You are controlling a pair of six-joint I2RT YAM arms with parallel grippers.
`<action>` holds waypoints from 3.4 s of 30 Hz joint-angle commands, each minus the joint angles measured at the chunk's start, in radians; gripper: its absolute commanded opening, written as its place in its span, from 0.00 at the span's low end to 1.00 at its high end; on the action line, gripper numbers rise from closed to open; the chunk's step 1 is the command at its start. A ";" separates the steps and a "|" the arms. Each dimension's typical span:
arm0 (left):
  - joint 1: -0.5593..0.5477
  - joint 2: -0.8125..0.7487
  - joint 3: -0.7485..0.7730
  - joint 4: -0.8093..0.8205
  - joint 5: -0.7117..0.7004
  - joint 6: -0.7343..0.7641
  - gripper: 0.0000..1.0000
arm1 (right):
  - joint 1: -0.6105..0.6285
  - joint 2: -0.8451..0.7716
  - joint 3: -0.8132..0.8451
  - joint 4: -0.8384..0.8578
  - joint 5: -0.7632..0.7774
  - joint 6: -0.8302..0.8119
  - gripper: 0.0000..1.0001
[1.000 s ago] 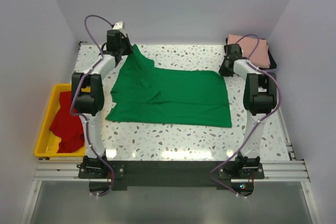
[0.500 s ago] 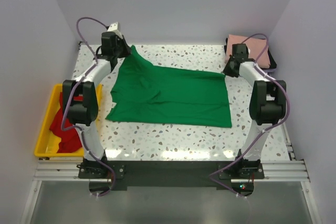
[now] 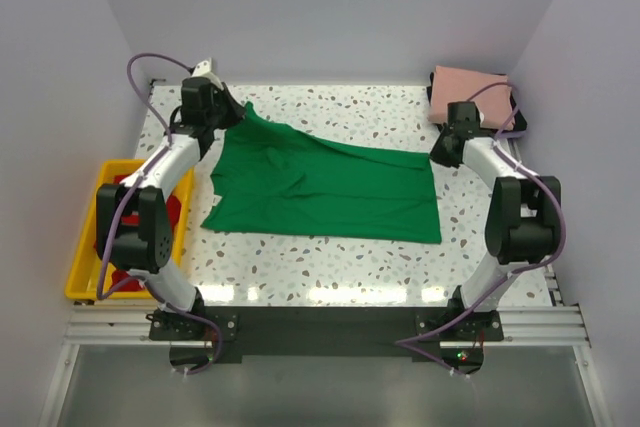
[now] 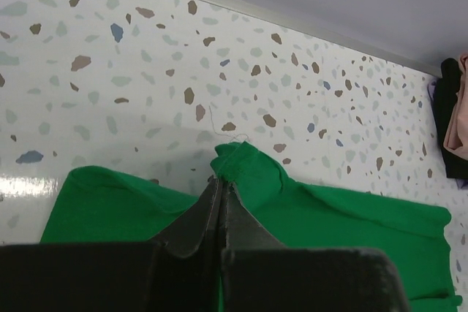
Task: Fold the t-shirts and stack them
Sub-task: Fold the tshirt
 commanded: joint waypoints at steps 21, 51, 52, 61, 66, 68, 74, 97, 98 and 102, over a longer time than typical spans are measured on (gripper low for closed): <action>0.010 -0.065 -0.107 0.026 0.060 -0.087 0.00 | -0.002 0.090 0.052 0.031 -0.065 0.024 0.28; 0.010 -0.041 -0.094 0.026 0.072 -0.083 0.00 | 0.018 0.172 0.099 0.033 -0.075 0.053 0.38; 0.010 -0.041 -0.094 0.026 0.072 -0.081 0.00 | 0.019 0.170 0.101 0.033 -0.078 0.056 0.36; 0.010 -0.039 -0.092 0.024 0.072 -0.080 0.00 | 0.019 0.186 0.118 0.028 -0.083 0.058 0.25; 0.010 -0.036 -0.087 0.023 0.072 -0.080 0.00 | 0.019 0.187 0.135 0.014 -0.089 0.058 0.10; 0.010 -0.034 -0.083 0.020 0.072 -0.078 0.00 | 0.019 0.182 0.141 0.001 -0.092 0.055 0.04; 0.010 -0.054 -0.072 0.004 0.069 -0.066 0.00 | 0.016 0.133 0.150 -0.033 -0.082 0.044 0.00; 0.010 -0.245 -0.204 -0.150 0.033 -0.037 0.00 | -0.079 -0.113 -0.049 -0.053 -0.118 0.013 0.00; 0.010 -0.263 -0.228 -0.147 0.038 -0.038 0.00 | -0.080 -0.121 -0.066 -0.052 -0.118 0.013 0.00; 0.010 -0.292 -0.271 -0.141 0.038 -0.050 0.00 | -0.079 -0.153 -0.101 -0.047 -0.124 0.010 0.00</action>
